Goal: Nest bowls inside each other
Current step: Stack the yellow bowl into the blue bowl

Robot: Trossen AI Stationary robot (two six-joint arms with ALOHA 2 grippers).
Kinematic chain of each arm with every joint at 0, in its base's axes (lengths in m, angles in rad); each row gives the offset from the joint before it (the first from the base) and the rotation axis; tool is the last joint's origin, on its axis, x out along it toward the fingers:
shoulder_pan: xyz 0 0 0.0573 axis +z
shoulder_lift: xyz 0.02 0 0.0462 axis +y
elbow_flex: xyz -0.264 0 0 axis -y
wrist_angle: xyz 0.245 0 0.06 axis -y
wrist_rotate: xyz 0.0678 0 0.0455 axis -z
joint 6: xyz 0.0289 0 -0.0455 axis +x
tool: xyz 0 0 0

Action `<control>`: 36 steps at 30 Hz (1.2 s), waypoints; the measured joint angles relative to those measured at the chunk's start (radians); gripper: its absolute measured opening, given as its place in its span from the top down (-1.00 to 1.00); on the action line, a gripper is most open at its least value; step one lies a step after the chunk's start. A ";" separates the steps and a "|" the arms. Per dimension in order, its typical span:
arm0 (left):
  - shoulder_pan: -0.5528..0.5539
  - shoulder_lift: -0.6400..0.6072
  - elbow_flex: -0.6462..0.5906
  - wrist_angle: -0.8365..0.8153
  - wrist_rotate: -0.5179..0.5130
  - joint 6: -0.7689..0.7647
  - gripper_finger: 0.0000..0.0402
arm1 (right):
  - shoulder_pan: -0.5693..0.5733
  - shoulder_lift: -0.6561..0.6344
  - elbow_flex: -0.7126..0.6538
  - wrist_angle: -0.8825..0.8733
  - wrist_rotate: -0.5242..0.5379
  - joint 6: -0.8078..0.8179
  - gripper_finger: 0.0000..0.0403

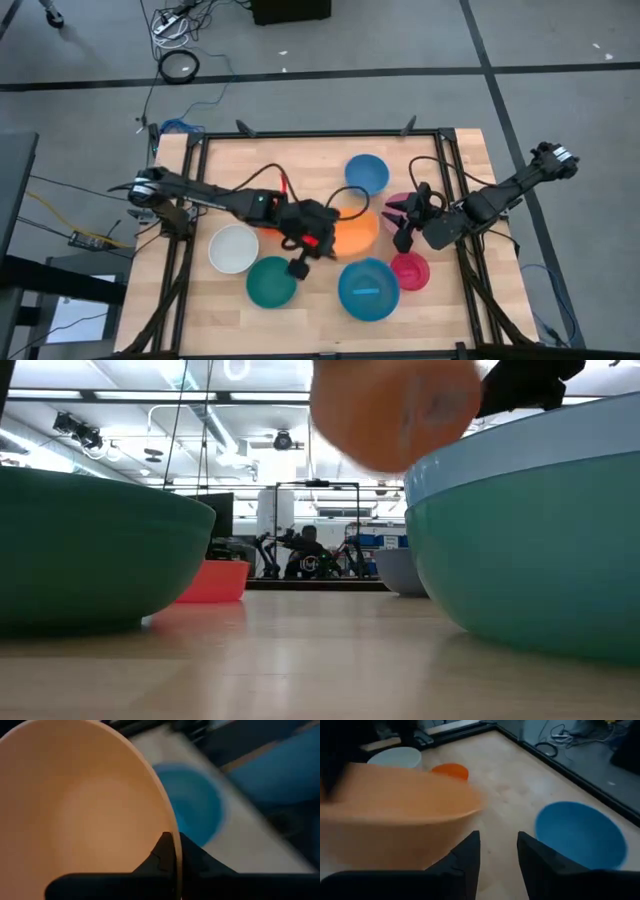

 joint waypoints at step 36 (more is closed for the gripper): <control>-0.109 0.244 0.010 0.405 0.041 -0.628 0.51 | 0.011 -0.210 0.000 0.082 -0.202 -0.154 0.49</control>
